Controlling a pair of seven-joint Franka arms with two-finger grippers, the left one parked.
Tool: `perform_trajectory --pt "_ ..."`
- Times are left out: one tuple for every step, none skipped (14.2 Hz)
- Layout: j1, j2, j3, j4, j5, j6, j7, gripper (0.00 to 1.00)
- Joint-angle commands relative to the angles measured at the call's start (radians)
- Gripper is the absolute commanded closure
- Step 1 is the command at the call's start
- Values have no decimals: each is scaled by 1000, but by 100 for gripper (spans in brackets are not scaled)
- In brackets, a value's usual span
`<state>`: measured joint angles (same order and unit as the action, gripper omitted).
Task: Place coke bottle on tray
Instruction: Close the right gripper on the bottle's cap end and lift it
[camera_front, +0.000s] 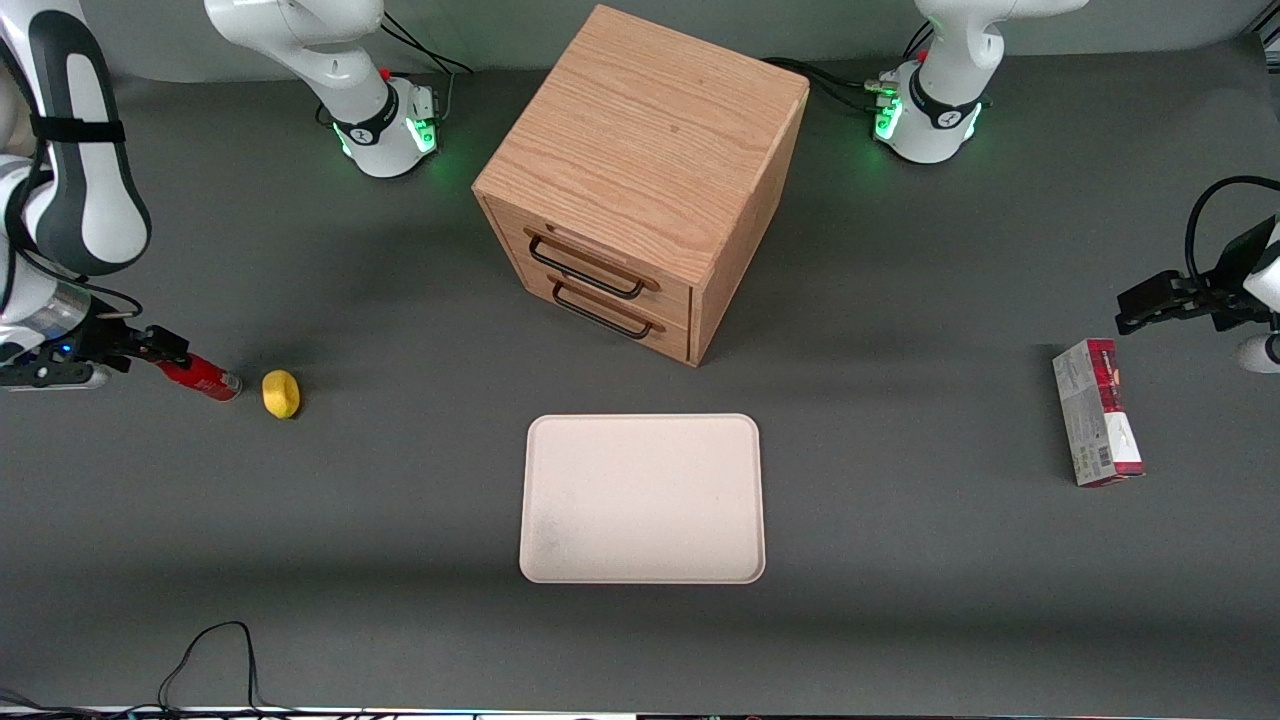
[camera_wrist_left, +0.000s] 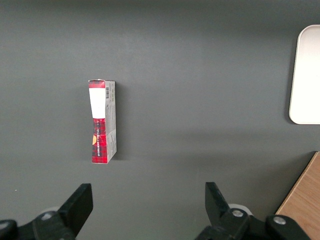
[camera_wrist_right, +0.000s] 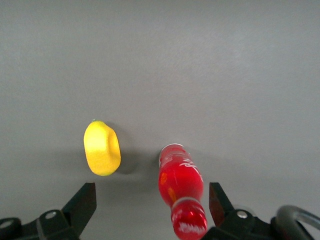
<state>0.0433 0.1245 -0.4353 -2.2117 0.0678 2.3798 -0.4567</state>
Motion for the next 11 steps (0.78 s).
perform_trajectory --pt "-23 14 1 0 43 15 -76 0" --pt "-25 15 0 -8 43 15 -76 0" --pt "-29 15 -6 -13 43 15 -77 0" --pt "-29 14 -8 -14 41 12 -79 0" --pt "-31 12 -14 -20 41 12 -83 0" --pt "-31 12 -22 -25 38 12 -100 0" --pt "-36 14 -31 -26 37 12 -120 0" --pt "-37 14 -43 -26 35 12 -137 3" --pt "-37 14 -43 -26 37 10 -137 17" --pt "-37 14 -43 -25 37 10 -125 54" --pt "-37 15 -43 -25 37 9 -122 89"
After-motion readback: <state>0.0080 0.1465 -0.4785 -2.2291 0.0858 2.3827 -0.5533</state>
